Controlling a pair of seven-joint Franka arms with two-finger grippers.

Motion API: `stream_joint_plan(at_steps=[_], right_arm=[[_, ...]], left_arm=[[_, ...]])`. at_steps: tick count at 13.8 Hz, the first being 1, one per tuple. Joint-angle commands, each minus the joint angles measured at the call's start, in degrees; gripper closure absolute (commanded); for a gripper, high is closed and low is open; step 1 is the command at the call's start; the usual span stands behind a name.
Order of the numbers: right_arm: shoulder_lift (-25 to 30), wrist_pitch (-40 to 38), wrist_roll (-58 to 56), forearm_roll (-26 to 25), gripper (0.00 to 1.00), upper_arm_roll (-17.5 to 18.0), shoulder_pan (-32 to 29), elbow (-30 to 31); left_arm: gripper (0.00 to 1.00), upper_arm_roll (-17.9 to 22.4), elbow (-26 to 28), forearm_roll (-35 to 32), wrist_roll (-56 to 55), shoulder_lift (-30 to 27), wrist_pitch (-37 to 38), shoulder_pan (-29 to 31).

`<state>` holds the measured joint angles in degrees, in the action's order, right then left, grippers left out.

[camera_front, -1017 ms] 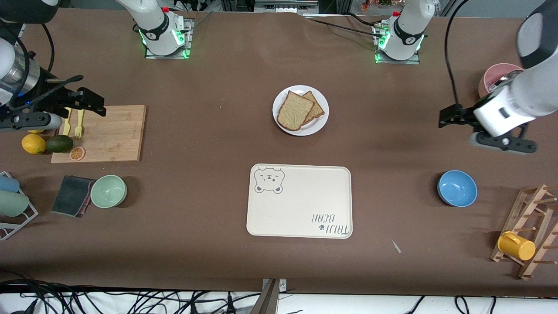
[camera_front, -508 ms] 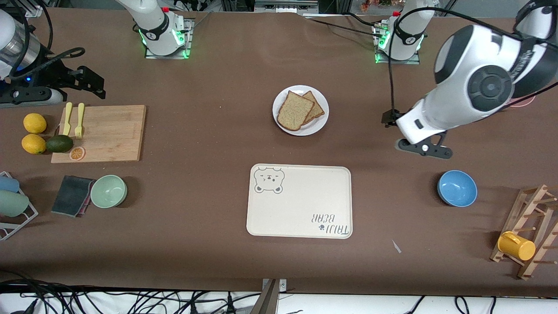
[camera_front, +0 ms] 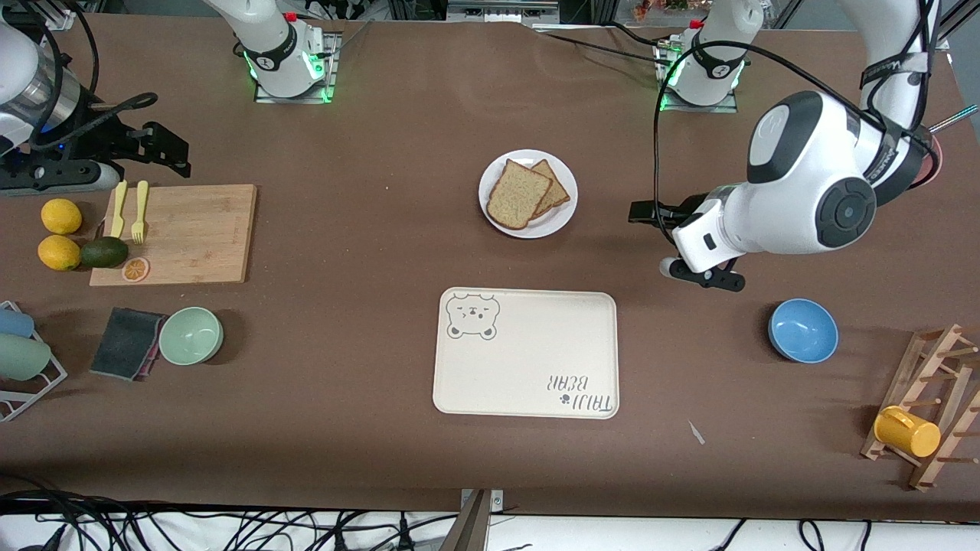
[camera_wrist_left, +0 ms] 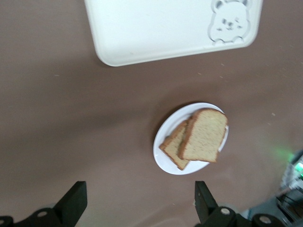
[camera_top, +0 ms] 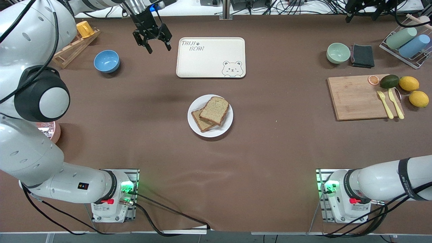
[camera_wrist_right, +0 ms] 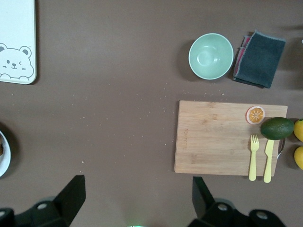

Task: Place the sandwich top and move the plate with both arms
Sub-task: 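Reach the left gripper toward the white plate rim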

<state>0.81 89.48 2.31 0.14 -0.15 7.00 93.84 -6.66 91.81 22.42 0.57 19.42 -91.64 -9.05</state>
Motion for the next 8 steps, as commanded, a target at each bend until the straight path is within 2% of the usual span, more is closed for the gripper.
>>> stream_joint_plan(at_steps=[1, 6, 8], right_arm=[[-0.7, 1.3, 0.8, -0.7, 0.00, 0.2, -0.8, 0.6], [-1.9, 2.9, 0.8, -1.2, 0.00, 0.1, -0.8, 0.6], [-2.3, 3.6, 0.8, -1.2, 0.00, 0.1, -0.7, 0.6]], left_arm=[[0.00, 0.0, 2.3, 8.5, 12.9, 2.1, 0.8, 2.1], [0.00, 0.1, 12.3, 17.1, 29.4, 2.3, 0.7, 7.6], [0.00, 0.1, 16.2, 18.4, 36.8, 3.3, 0.4, 10.5]])
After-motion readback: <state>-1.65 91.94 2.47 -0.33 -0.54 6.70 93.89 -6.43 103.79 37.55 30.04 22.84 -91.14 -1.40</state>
